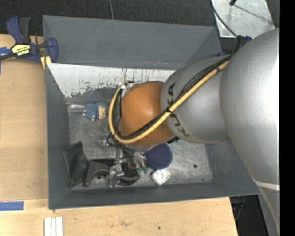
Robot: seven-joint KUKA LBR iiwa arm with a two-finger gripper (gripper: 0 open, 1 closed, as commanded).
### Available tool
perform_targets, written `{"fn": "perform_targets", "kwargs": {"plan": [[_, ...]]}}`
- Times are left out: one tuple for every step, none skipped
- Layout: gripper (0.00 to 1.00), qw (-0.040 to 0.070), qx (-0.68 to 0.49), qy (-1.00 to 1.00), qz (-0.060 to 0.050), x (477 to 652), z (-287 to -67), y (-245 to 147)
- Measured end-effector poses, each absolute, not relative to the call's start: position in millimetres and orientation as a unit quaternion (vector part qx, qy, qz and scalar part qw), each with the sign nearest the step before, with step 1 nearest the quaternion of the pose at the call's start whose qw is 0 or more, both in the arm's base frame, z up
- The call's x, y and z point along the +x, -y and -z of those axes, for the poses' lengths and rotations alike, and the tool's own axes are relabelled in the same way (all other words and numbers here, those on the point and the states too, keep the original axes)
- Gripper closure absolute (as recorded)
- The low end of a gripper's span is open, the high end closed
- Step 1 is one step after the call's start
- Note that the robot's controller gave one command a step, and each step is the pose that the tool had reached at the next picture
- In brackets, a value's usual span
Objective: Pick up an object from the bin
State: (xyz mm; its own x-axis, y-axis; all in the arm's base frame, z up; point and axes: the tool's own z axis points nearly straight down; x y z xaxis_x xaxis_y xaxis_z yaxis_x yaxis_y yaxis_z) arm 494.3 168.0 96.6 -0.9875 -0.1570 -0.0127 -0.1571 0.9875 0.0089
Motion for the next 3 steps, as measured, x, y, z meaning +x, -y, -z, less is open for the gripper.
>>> {"fn": "perform_targets", "kwargs": {"plan": [[0.0, 0.004, -0.075, -0.997, -0.002, 487.7, -103, -155], [0.0, 0.005, -0.07, -0.998, -0.002, 488.1, -110, -155], [0.0, -0.003, 0.015, -1.0, 0.0, 485.7, -94, -153]]}}
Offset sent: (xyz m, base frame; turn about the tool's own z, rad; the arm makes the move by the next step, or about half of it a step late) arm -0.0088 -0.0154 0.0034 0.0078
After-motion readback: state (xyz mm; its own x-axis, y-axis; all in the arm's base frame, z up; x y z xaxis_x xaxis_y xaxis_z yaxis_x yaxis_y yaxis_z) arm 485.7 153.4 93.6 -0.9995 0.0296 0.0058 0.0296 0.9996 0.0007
